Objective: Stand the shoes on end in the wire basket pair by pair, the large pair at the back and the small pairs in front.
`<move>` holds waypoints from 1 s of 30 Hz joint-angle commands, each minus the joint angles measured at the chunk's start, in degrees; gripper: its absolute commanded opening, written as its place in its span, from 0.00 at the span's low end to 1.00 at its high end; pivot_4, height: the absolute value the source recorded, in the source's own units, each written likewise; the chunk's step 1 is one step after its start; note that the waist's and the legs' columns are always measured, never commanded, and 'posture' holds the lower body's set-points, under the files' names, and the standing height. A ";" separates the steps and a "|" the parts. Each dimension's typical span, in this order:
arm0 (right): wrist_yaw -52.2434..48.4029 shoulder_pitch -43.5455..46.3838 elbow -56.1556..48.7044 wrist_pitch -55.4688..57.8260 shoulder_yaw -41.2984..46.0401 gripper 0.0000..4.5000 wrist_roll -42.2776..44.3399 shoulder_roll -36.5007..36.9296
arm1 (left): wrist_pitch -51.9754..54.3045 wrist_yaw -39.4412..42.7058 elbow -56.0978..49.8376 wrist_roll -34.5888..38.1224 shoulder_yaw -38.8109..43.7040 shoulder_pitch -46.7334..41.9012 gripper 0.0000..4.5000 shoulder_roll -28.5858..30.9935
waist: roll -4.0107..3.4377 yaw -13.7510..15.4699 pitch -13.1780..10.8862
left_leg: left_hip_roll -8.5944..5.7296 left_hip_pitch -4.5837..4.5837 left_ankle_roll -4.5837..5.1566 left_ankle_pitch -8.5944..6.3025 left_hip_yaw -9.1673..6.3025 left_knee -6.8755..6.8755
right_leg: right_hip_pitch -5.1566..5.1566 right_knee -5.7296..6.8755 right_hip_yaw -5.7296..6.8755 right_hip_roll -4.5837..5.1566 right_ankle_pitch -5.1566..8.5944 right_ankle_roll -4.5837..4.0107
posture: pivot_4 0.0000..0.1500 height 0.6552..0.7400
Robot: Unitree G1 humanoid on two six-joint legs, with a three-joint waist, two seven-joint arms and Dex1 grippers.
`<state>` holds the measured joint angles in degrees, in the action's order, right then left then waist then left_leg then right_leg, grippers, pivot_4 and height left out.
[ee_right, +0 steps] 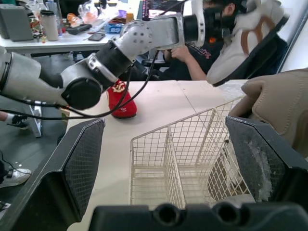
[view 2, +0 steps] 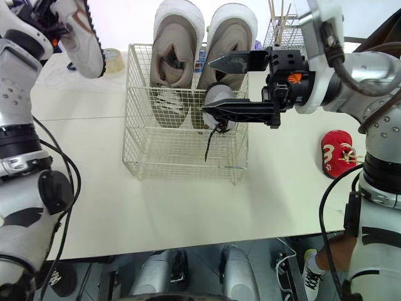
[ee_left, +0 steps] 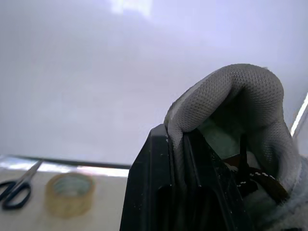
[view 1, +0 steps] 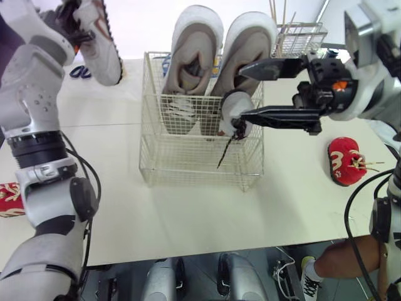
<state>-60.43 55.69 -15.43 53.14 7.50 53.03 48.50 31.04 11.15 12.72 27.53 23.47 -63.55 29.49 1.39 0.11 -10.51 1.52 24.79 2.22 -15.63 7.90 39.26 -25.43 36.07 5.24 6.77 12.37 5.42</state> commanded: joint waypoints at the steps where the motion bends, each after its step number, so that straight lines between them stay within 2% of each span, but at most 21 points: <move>1: 0.32 0.47 -0.28 -0.81 1.59 0.97 -0.39 1.48 | 0.05 -4.08 -10.70 3.00 1.28 0.22 0.01 -2.89 | 0.00 0.18 0.00 | 0.00 0.00 0.00 0.00 0.00 0.01 | 0.01 0.00 0.01 0.00 0.00 0.00 | 1.00 1.00; 7: 0.13 1.02 0.46 -0.69 1.25 0.97 -0.54 1.81 | 0.39 -8.00 -23.85 2.92 -1.60 5.43 0.01 -7.31 | 0.00 0.44 0.00 | -0.01 -0.03 0.01 0.01 -0.02 0.03 | 0.05 0.00 0.00 0.00 0.00 0.01 | 1.00 1.00; 11: 0.13 1.18 0.70 -0.53 0.89 0.97 -0.54 2.03 | -1.25 -8.61 -33.05 -0.94 -7.25 12.21 0.01 -9.24 | 0.00 0.56 0.00 | -0.02 -0.04 0.02 0.01 -0.03 0.04 | 0.09 -0.03 0.00 0.00 0.00 0.01 | 1.00 1.00; 18: 0.89 -0.88 -1.08 2.62 2.63 0.97 2.44 3.51 | -6.69 -9.19 -36.75 -7.64 -13.96 17.56 0.01 -12.25 | 0.00 0.61 0.00 | -0.02 -0.04 0.02 0.01 -0.09 0.10 | 0.14 -0.02 0.03 0.00 -0.01 0.00 | 1.00 1.00; 30: -2.25 -13.73 -8.34 1.60 2.53 0.97 -1.12 14.52 | -14.60 -12.09 -39.36 -18.98 -19.62 24.82 0.01 -16.85 | 0.00 0.61 0.01 | 0.00 -0.06 0.07 -0.02 -0.13 0.09 | 0.17 -0.05 0.06 0.01 0.00 -0.01 | 1.00 1.00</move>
<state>-62.35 41.26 -22.43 56.18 8.51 52.40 62.05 18.63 -0.59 -24.42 10.08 4.54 -38.49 12.90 1.39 0.72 -10.50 1.51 24.72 2.29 -15.65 7.78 39.35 -25.25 36.02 5.30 6.77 12.37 5.41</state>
